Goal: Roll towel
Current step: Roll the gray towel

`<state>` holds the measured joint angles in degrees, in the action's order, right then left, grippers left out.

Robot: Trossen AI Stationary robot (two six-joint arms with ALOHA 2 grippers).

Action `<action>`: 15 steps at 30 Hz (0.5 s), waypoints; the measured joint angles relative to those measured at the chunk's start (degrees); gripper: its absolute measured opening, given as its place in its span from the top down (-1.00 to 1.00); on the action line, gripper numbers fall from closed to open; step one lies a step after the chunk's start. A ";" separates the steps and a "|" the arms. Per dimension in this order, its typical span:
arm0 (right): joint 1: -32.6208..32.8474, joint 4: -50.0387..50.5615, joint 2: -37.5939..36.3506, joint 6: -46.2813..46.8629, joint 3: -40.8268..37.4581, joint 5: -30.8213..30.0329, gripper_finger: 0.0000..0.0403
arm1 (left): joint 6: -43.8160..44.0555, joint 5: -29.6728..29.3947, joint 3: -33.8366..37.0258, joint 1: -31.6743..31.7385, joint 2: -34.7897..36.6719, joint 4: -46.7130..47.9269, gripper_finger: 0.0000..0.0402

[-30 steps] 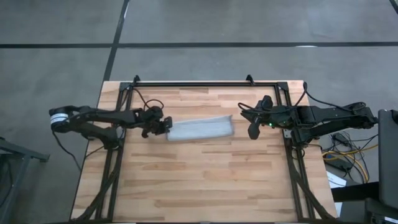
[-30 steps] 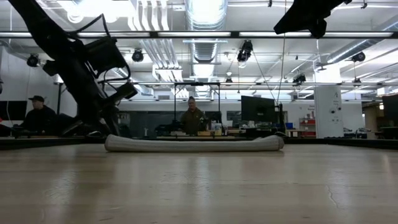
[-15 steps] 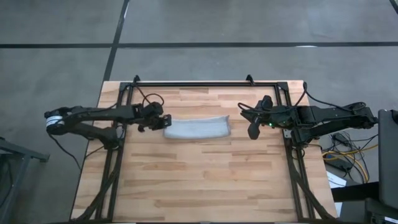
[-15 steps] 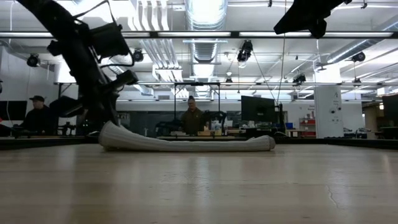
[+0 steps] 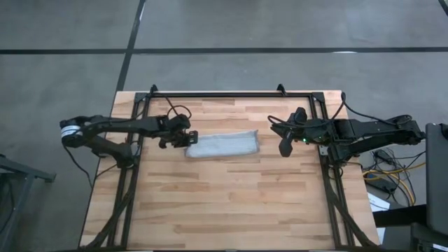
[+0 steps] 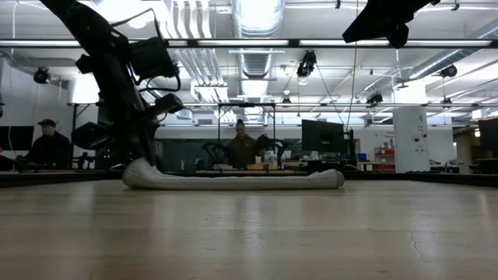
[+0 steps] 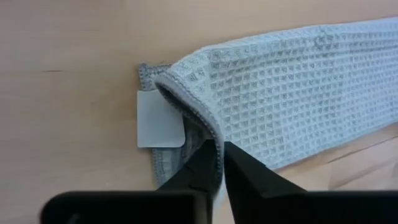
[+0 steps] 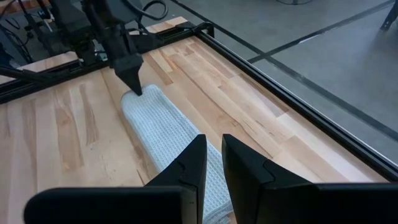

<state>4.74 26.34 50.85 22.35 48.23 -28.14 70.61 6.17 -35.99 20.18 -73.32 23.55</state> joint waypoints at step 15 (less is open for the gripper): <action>0.00 0.00 0.00 0.00 -0.02 0.00 0.75 | 4.24 -1.68 0.26 0.02 0.59 6.74 0.17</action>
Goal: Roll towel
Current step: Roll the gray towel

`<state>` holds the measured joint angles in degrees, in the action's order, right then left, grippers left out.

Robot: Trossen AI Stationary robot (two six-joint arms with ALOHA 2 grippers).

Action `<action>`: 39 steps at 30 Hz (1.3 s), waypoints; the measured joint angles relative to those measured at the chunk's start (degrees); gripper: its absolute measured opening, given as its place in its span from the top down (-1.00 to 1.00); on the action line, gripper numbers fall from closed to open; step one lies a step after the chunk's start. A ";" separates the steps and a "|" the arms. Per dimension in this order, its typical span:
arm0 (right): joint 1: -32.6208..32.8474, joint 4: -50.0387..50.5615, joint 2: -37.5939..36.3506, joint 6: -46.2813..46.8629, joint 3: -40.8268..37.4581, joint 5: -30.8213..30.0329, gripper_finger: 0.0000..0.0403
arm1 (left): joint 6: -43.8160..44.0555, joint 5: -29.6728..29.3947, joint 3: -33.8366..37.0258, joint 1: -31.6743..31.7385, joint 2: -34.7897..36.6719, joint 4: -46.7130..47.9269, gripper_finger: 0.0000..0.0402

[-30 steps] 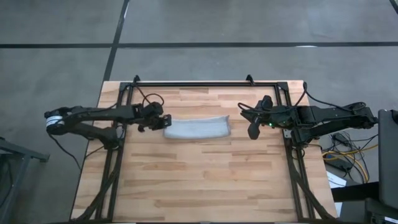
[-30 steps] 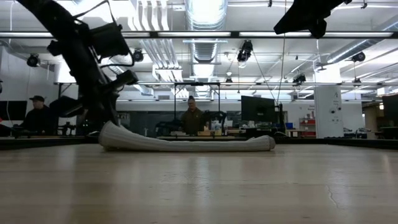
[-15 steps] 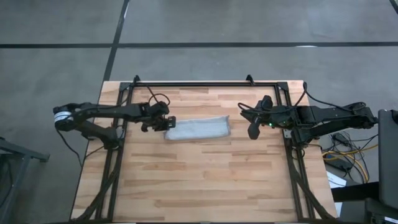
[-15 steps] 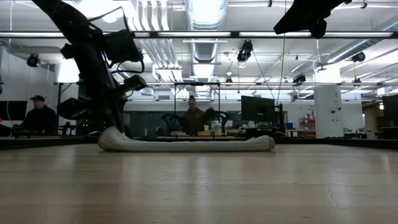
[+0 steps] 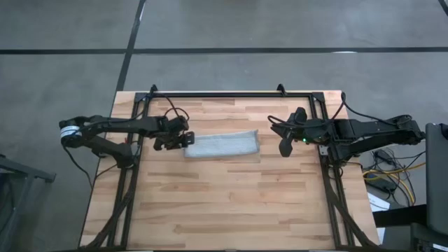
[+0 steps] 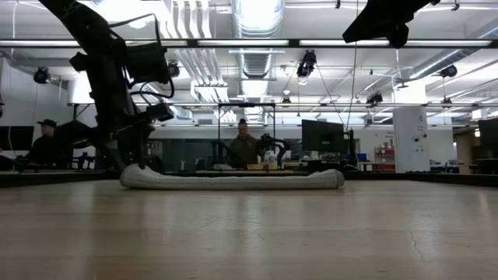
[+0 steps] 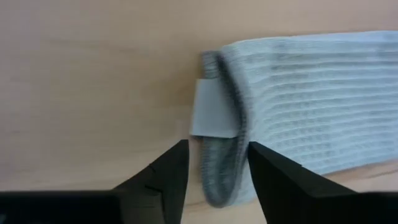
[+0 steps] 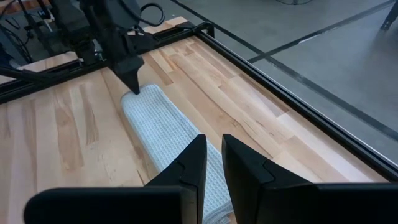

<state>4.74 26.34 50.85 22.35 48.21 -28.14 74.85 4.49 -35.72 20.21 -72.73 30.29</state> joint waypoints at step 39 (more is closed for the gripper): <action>0.00 0.00 -0.09 0.00 0.02 0.00 0.75 | 2.39 6.22 -0.28 0.29 -7.63 -5.49 0.06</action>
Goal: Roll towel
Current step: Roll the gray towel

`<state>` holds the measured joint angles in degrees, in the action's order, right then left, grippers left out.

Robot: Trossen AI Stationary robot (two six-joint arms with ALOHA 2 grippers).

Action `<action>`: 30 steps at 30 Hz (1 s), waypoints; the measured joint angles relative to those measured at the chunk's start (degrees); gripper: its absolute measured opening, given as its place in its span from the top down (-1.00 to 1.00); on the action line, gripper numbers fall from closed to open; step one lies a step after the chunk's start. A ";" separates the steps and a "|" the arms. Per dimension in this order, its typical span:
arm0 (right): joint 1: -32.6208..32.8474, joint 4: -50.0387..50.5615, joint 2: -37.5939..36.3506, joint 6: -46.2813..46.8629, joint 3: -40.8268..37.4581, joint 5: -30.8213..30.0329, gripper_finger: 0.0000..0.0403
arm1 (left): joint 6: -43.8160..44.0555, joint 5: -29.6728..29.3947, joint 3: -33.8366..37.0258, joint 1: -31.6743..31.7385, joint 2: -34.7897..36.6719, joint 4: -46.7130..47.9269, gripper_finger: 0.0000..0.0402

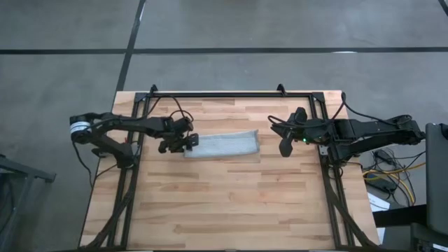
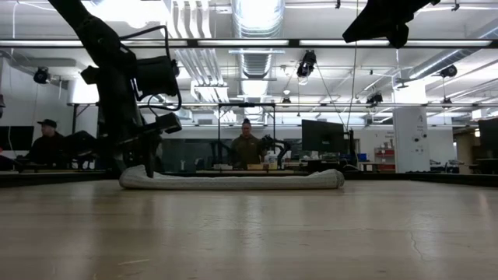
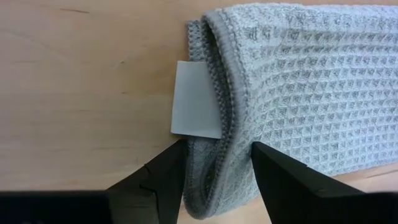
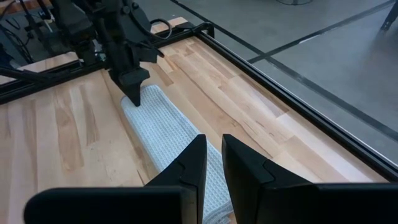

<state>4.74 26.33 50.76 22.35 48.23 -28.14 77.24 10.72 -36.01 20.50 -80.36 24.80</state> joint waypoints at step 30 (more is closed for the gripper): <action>-0.01 -0.01 0.04 0.00 0.00 0.00 0.75 | -0.95 -1.53 0.57 0.08 -0.41 -2.80 0.06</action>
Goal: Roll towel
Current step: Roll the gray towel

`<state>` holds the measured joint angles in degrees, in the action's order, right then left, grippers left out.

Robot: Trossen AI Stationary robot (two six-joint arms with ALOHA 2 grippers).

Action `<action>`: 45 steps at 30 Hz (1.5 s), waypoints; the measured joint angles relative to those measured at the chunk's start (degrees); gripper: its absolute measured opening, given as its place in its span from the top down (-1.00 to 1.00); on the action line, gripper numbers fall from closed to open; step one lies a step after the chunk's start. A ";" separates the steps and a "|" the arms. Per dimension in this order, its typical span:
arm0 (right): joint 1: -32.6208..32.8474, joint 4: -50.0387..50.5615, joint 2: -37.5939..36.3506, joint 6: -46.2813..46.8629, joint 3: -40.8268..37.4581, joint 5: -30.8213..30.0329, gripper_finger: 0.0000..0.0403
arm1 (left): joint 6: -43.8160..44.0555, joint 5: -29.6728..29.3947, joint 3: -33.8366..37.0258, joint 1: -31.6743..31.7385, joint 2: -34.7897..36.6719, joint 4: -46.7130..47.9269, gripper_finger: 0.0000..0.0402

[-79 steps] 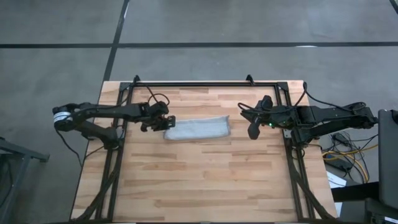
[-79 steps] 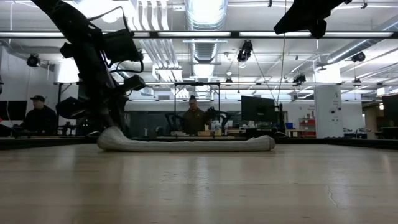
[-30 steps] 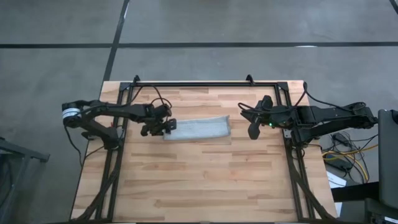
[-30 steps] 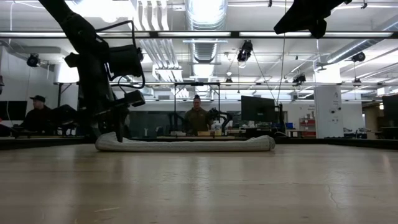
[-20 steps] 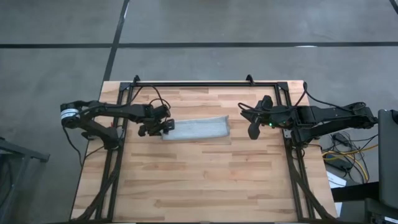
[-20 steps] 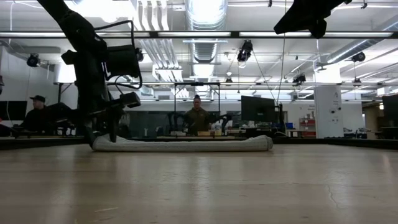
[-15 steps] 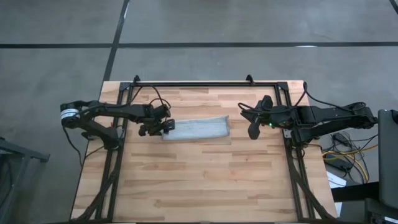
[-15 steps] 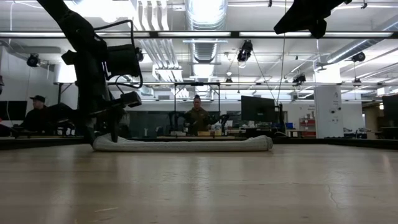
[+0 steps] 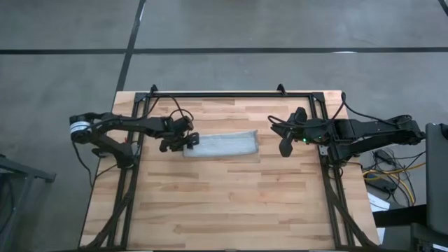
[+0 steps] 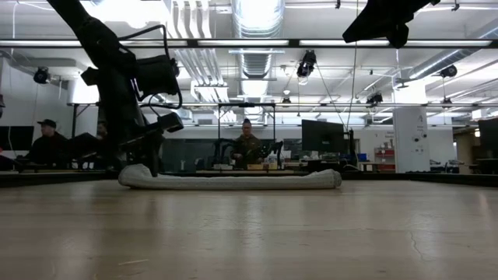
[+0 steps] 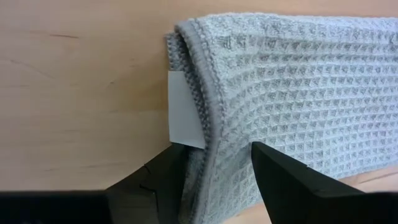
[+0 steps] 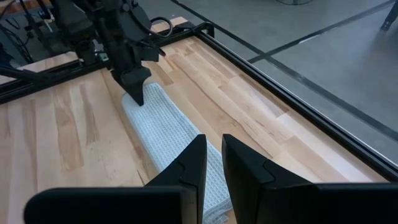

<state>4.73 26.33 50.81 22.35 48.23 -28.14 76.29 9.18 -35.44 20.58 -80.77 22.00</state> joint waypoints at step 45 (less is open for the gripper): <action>0.00 0.00 0.04 0.00 0.00 -0.02 0.75 | -10.57 -0.08 -4.96 -0.07 -0.66 5.06 0.95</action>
<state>4.74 26.33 50.85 22.35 48.23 -28.16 65.72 9.10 -40.40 20.51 -81.43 27.06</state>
